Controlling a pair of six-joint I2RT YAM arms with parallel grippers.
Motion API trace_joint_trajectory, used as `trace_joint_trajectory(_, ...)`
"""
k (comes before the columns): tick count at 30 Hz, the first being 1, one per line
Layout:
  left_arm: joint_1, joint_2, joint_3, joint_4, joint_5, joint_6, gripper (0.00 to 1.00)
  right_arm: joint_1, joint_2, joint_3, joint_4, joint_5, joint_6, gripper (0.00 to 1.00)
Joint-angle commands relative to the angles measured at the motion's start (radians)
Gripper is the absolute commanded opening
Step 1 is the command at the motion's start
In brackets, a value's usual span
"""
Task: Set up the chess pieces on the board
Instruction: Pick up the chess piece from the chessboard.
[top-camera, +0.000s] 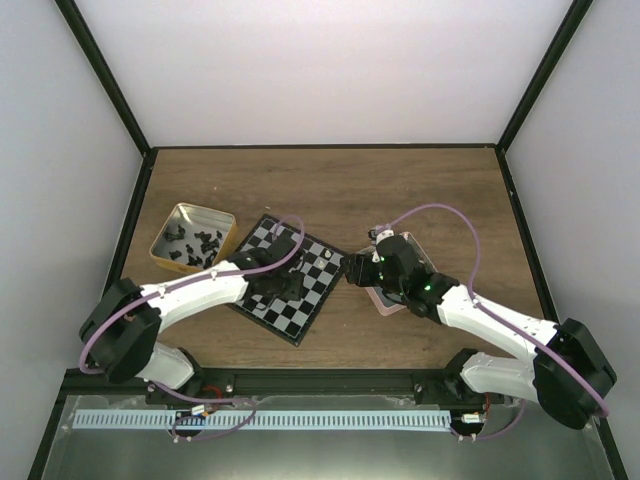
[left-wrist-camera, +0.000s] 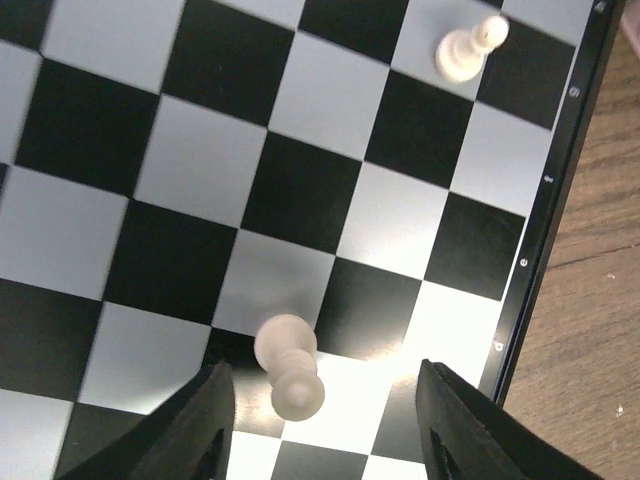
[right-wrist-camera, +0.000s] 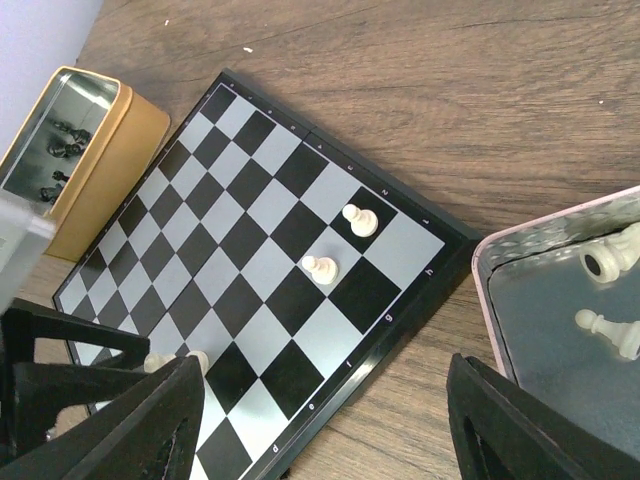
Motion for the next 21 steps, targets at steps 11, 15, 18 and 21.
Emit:
trace_joint_trajectory(11,0.014,0.072,0.06,-0.072,-0.003,0.068,0.12,-0.009,0.003,-0.012,0.004,0.02,0.003,0.68)
trace_joint_trajectory(15,0.012,0.067,0.079,-0.082,0.023,0.095,0.1,-0.008,0.004,-0.012,0.005,0.022,0.002,0.67)
trace_joint_trajectory(18,0.008,0.061,0.085,-0.079,0.075,0.115,0.1,-0.01,0.005,-0.014,0.004,0.031,0.008,0.67)
trace_joint_trajectory(21,-0.008,0.069,0.094,-0.074,0.121,0.124,0.1,-0.01,0.001,-0.016,-0.008,0.06,0.025,0.67)
